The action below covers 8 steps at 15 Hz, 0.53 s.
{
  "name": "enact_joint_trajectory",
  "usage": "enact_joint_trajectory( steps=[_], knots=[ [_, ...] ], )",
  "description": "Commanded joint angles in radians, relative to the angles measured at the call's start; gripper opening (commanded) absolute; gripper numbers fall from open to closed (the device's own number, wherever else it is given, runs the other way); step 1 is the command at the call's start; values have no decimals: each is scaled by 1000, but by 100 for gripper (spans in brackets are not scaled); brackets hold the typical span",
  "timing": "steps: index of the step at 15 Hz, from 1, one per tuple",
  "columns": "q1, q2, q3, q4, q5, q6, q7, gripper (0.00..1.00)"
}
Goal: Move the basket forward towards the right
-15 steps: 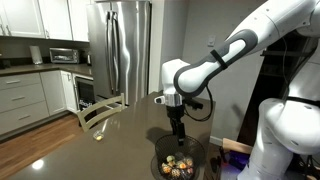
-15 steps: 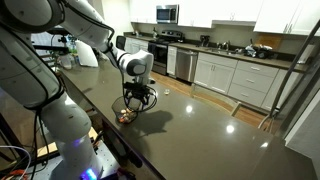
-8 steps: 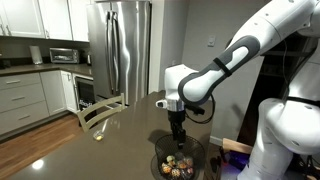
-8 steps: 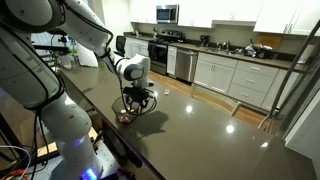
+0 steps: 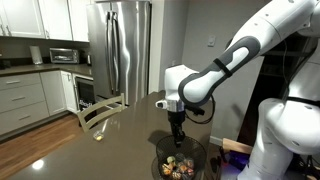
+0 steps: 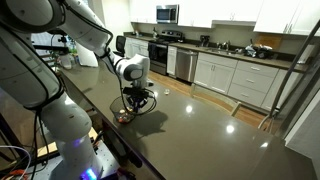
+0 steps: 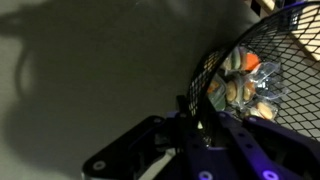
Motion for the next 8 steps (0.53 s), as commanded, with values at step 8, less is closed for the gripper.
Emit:
enact_joint_trajectory(
  steps=[8],
  knots=[
    [-6, 139, -50, 309, 81, -290, -27, 4]
  ],
)
